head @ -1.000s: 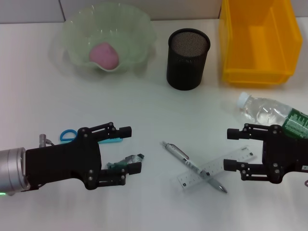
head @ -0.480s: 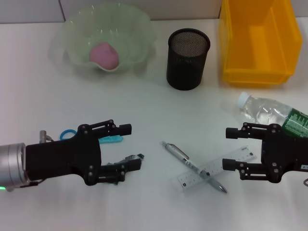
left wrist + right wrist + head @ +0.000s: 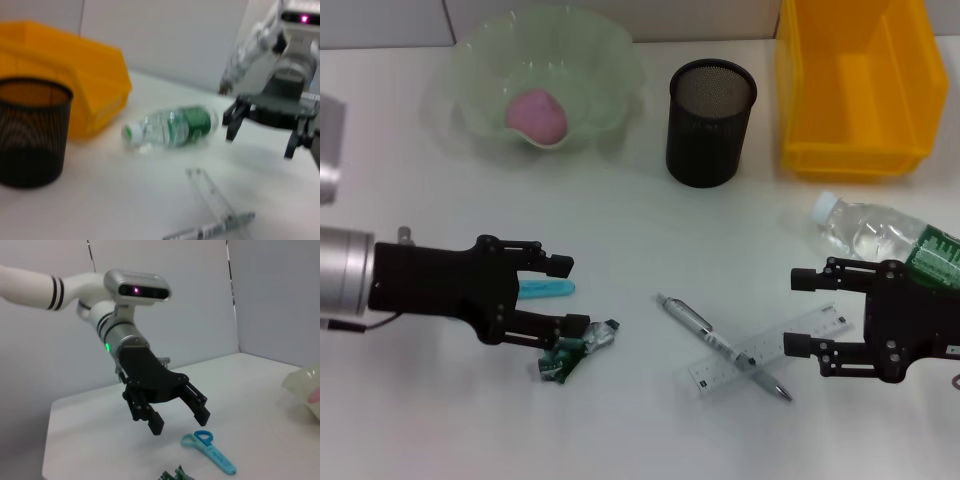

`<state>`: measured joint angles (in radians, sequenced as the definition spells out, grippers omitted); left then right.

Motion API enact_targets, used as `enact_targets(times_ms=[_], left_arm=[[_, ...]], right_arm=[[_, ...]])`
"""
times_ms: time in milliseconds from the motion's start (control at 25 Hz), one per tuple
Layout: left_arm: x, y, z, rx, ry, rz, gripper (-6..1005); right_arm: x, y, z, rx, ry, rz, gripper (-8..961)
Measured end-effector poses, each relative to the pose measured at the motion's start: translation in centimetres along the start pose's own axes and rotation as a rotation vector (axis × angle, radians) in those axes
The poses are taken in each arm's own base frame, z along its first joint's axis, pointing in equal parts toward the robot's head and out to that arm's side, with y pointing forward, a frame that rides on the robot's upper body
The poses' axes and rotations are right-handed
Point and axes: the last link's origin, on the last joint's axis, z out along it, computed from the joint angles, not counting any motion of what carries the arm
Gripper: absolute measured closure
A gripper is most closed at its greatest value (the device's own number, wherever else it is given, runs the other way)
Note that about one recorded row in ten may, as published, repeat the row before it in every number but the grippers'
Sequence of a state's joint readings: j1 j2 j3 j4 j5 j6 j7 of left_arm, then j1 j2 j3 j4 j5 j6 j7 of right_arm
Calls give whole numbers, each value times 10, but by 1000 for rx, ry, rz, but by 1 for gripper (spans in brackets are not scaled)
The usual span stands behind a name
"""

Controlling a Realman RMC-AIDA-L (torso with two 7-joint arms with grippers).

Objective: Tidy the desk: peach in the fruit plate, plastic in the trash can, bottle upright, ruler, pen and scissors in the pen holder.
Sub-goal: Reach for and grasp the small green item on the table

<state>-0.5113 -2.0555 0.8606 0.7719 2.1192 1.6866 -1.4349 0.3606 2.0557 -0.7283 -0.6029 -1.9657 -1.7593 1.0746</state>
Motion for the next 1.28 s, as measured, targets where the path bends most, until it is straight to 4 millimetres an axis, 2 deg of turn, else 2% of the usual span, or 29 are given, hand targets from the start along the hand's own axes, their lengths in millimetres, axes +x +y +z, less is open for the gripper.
enact_targets(times_ms=[200, 240, 520, 640, 920, 1280], left_arm=[[18, -11, 7, -18, -140, -3, 202], [26, -15, 10, -28, -202, -14, 202], [47, -22, 18, -36, -362, -35, 202], [59, -18, 29, -42, -485, -38, 202], [74, -8, 47, -6, -657, -8, 203], [78, 0, 69, 59, -792, 70, 203]], right_arm=[[1, 0, -1, -16, 23, -19, 219], [1, 0, -1, -18, 27, -21, 219], [-1, -3, -2, -25, 47, -35, 219], [-1, -4, -2, -22, 49, -38, 219], [-3, -6, -1, -23, 50, -44, 219], [-3, -6, 1, -24, 48, -46, 219]])
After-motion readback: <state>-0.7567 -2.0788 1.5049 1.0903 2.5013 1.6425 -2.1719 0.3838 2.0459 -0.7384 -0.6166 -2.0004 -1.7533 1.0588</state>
